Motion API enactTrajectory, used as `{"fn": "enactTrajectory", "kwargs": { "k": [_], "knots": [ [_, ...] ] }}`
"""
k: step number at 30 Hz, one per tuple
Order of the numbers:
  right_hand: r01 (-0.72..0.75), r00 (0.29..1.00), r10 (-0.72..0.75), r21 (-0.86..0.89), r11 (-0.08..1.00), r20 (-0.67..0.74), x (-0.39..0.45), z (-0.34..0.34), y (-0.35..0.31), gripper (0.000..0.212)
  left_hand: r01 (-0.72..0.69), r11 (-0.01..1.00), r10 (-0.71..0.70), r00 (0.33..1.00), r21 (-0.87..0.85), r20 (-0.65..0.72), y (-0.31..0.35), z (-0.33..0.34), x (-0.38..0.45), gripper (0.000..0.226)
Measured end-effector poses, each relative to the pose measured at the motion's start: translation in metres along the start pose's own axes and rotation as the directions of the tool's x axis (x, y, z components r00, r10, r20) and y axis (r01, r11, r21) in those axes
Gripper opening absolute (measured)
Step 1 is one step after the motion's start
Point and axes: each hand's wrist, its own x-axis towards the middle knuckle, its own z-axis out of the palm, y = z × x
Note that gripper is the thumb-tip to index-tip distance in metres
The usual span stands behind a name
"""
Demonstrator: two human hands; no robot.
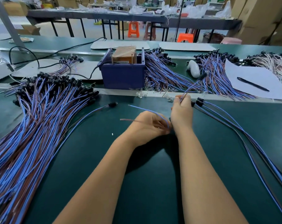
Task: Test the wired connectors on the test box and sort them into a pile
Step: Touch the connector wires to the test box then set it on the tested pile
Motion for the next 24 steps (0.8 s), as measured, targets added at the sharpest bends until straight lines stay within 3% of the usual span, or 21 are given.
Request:
{"fn": "enactTrajectory", "kwargs": {
  "k": [3, 8, 13, 17, 20, 24],
  "knots": [
    [0.01, 1.0, -0.009, -0.169, 0.986, 0.004, 0.0, -0.007, 0.004, 0.01, -0.023, 0.999, 0.026, 0.992, -0.026, 0.123, 0.004, -0.004, -0.001, 0.035],
    [0.182, 0.98, -0.12, -0.451, 0.874, 0.161, -0.008, -0.014, 0.005, 0.02, -0.132, 0.985, 0.135, 0.991, -0.113, 0.014, 0.014, 0.003, -0.004, 0.063],
    [0.291, 0.949, -0.134, -0.631, 0.719, 0.285, -0.01, -0.033, 0.006, 0.019, -0.055, 0.987, 0.019, 0.974, -0.154, -0.224, 0.009, 0.002, -0.003, 0.054],
    [0.352, 0.929, -0.095, -0.774, 0.527, 0.358, 0.007, -0.074, 0.006, 0.02, 0.07, 0.997, -0.076, 0.977, -0.034, -0.2, 0.004, 0.003, -0.004, 0.047],
    [0.277, 0.96, -0.052, -0.904, 0.327, 0.275, 0.021, -0.11, 0.007, 0.024, 0.1, 0.992, -0.087, 0.985, 0.079, -0.151, 0.002, 0.007, -0.001, 0.044],
    [0.091, 0.994, 0.037, -0.965, 0.245, 0.103, 0.025, -0.124, 0.002, 0.023, 0.137, 0.988, -0.123, 0.978, 0.074, -0.169, 0.0, 0.006, 0.001, 0.042]
  ]
}}
